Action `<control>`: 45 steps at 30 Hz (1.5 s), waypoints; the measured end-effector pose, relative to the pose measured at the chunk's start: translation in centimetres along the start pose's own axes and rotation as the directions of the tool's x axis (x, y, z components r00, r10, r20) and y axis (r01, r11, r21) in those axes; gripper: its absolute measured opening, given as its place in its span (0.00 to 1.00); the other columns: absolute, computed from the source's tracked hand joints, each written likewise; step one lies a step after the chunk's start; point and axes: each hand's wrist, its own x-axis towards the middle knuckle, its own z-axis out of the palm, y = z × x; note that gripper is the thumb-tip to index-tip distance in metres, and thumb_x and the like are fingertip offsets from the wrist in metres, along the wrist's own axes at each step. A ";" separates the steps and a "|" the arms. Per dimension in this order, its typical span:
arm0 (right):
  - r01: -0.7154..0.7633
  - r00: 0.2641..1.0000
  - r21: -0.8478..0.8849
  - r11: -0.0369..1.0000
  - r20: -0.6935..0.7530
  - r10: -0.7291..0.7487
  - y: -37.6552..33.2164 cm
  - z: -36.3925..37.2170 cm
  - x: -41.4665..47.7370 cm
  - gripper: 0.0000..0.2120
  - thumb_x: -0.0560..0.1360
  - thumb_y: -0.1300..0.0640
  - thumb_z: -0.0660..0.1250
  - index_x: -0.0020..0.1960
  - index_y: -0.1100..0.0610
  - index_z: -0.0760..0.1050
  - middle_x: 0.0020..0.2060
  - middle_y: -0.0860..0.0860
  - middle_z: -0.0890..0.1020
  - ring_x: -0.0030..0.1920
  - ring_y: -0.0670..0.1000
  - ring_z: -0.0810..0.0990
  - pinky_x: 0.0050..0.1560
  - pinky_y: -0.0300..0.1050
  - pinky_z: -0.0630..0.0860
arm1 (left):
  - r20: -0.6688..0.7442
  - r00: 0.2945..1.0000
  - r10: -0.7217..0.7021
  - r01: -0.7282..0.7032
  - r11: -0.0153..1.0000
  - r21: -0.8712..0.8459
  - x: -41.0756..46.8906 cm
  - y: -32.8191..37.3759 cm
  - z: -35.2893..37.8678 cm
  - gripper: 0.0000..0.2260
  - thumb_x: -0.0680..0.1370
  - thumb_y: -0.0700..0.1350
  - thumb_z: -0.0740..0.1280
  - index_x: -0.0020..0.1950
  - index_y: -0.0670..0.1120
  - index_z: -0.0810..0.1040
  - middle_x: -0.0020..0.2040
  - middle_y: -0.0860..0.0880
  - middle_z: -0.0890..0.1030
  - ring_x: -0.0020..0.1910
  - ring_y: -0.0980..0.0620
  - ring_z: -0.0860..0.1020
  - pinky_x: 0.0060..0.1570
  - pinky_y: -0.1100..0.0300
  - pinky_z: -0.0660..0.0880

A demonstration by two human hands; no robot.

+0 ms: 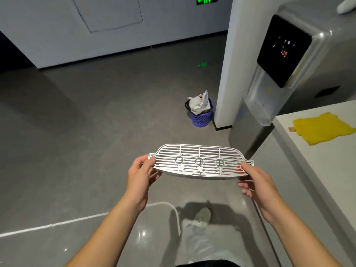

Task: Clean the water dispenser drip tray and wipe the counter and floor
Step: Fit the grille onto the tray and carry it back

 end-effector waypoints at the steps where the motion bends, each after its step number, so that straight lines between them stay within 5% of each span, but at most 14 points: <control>1: -0.006 1.000 0.020 1.000 0.003 0.006 -0.8 1.0 2.0 0.22 0.73 0.40 0.73 0.58 0.56 0.83 0.53 0.57 0.87 0.35 0.48 0.82 0.34 0.42 0.76 | 0.000 1.000 -0.002 0.002 1.000 0.014 2.0 1.1 0.4 0.09 0.80 0.44 0.69 0.59 0.44 0.80 0.53 0.44 0.88 0.48 0.48 0.86 0.54 0.51 0.81; 5: -0.022 1.000 0.077 0.997 0.021 0.021 -4.8 4.8 8.9 0.20 0.74 0.43 0.74 0.58 0.56 0.83 0.54 0.56 0.87 0.34 0.48 0.81 0.31 0.39 0.77 | 0.025 1.000 0.012 -0.013 0.999 0.046 10.3 5.5 2.4 0.08 0.79 0.45 0.70 0.58 0.46 0.81 0.53 0.44 0.88 0.45 0.51 0.85 0.53 0.51 0.80; 10: -0.012 0.999 0.125 0.992 -0.036 0.017 -10.4 7.1 14.0 0.21 0.77 0.45 0.72 0.61 0.60 0.81 0.52 0.58 0.87 0.36 0.49 0.80 0.40 0.45 0.75 | 0.072 0.997 -0.035 0.031 0.998 0.057 18.7 9.5 6.3 0.09 0.78 0.46 0.70 0.57 0.46 0.80 0.54 0.44 0.87 0.42 0.50 0.85 0.49 0.54 0.77; 13: 0.003 0.993 0.171 0.985 -0.117 0.017 -12.9 7.9 17.1 0.18 0.78 0.48 0.71 0.58 0.62 0.81 0.48 0.61 0.85 0.40 0.54 0.79 0.46 0.51 0.72 | 0.137 0.989 -0.062 0.049 0.995 0.089 24.6 11.2 9.5 0.09 0.79 0.46 0.70 0.57 0.46 0.81 0.55 0.44 0.88 0.48 0.49 0.86 0.52 0.51 0.79; 18: 0.034 0.956 0.262 0.965 -0.289 0.045 -15.0 8.9 23.9 0.12 0.80 0.51 0.68 0.54 0.59 0.80 0.41 0.57 0.81 0.38 0.54 0.79 0.40 0.48 0.75 | 0.287 0.951 -0.114 0.061 0.980 0.188 35.9 12.5 16.5 0.03 0.81 0.43 0.69 0.54 0.47 0.81 0.52 0.44 0.86 0.47 0.48 0.83 0.53 0.52 0.80; 21: 0.044 0.920 0.315 0.948 -0.382 0.084 -16.2 9.5 27.2 0.15 0.79 0.45 0.69 0.55 0.58 0.80 0.40 0.57 0.84 0.38 0.54 0.82 0.39 0.47 0.77 | 0.394 0.902 -0.178 0.093 0.970 0.225 41.8 13.7 21.6 0.03 0.82 0.42 0.67 0.53 0.45 0.80 0.49 0.41 0.81 0.41 0.50 0.80 0.48 0.56 0.78; 26: 0.060 0.803 0.445 0.894 -0.554 0.222 -17.7 10.2 31.4 0.19 0.68 0.38 0.76 0.48 0.51 0.80 0.38 0.55 0.84 0.35 0.51 0.80 0.32 0.42 0.74 | 0.541 0.788 -0.294 0.092 0.925 0.369 49.3 15.6 30.2 0.13 0.83 0.39 0.64 0.67 0.37 0.76 0.55 0.42 0.82 0.52 0.47 0.81 0.63 0.46 0.76; 31: 0.063 0.701 0.467 0.882 -0.650 0.294 -18.0 9.4 34.9 0.18 0.75 0.38 0.72 0.52 0.53 0.81 0.41 0.53 0.85 0.36 0.49 0.81 0.34 0.41 0.77 | 0.622 0.681 -0.386 0.049 0.872 0.487 54.6 15.0 38.9 0.05 0.84 0.37 0.63 0.56 0.41 0.78 0.53 0.39 0.81 0.52 0.42 0.81 0.64 0.38 0.75; 33: 0.046 0.664 0.463 0.885 -0.676 0.319 -17.5 8.6 36.6 0.19 0.75 0.37 0.71 0.52 0.53 0.81 0.43 0.53 0.86 0.38 0.51 0.81 0.37 0.43 0.77 | 0.651 0.636 -0.414 0.021 0.853 0.522 56.5 13.6 41.8 0.04 0.84 0.38 0.64 0.51 0.44 0.77 0.52 0.38 0.81 0.53 0.39 0.80 0.59 0.39 0.77; 37: 0.057 0.608 0.461 0.885 -0.719 0.335 -15.2 6.2 40.7 0.18 0.76 0.36 0.70 0.51 0.51 0.82 0.44 0.53 0.87 0.41 0.54 0.81 0.38 0.46 0.76 | 0.680 0.567 -0.464 -0.062 0.799 0.598 60.0 9.0 47.0 0.12 0.84 0.43 0.63 0.63 0.36 0.79 0.45 0.42 0.83 0.40 0.46 0.82 0.34 0.61 0.79; 41: 0.078 0.565 0.486 0.871 -0.741 0.362 -11.6 3.4 45.4 0.18 0.77 0.38 0.69 0.53 0.53 0.81 0.47 0.57 0.87 0.41 0.55 0.80 0.38 0.47 0.75 | 0.658 0.549 -0.516 -0.014 0.781 0.624 62.7 3.0 51.4 0.13 0.83 0.42 0.65 0.65 0.38 0.80 0.58 0.40 0.86 0.55 0.47 0.85 0.57 0.53 0.81; 45: 0.079 0.544 0.496 0.865 -0.748 0.380 -8.0 0.4 49.9 0.18 0.79 0.39 0.66 0.57 0.54 0.78 0.51 0.60 0.85 0.40 0.55 0.81 0.39 0.46 0.77 | 0.644 0.562 -0.519 -0.050 0.756 0.652 64.4 -2.8 55.2 0.10 0.83 0.44 0.66 0.62 0.43 0.82 0.55 0.45 0.86 0.55 0.49 0.84 0.59 0.53 0.78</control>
